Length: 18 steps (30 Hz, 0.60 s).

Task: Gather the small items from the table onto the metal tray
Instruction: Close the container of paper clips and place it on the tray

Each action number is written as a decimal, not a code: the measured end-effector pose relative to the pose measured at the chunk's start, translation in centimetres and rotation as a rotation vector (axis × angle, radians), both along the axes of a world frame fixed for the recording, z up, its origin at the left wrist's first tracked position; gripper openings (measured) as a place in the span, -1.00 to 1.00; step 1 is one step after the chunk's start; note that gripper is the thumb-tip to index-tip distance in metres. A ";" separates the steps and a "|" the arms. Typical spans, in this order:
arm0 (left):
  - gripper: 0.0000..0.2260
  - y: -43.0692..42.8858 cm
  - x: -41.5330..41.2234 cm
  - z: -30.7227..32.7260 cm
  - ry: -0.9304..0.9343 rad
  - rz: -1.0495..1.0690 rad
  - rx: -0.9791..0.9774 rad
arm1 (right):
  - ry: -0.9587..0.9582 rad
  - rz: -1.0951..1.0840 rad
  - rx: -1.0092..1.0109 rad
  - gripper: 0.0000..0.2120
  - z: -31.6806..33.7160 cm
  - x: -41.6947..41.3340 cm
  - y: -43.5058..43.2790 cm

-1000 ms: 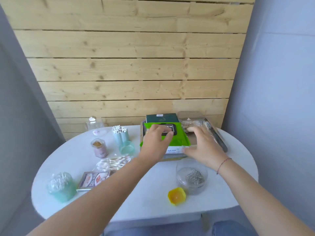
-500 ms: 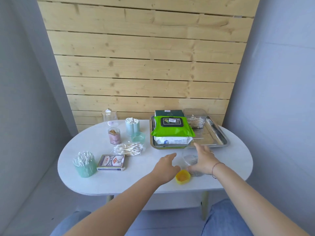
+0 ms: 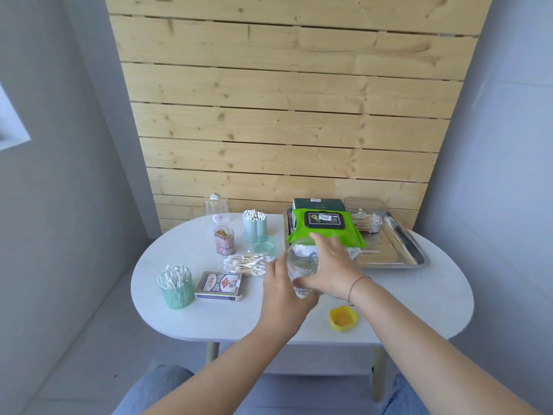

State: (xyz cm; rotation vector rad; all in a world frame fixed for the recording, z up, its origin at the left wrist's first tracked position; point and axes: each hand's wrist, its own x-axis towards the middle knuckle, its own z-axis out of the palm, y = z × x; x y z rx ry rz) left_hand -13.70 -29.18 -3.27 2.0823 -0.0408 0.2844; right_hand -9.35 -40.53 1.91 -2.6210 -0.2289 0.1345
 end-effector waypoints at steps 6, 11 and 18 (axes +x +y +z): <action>-0.16 3.8 -0.9 -3.1 0.072 0.120 0.016 | 0.114 0.070 0.039 -0.04 -3.5 -1.2 4.7; -0.16 4.5 -1.1 -4.8 0.125 0.109 -0.014 | 0.136 0.088 0.008 -0.03 -4.9 -1.3 5.7; -0.14 4.3 -1.1 -5.8 0.127 0.120 -0.058 | 0.117 0.099 0.004 -0.03 -5.5 -1.4 5.7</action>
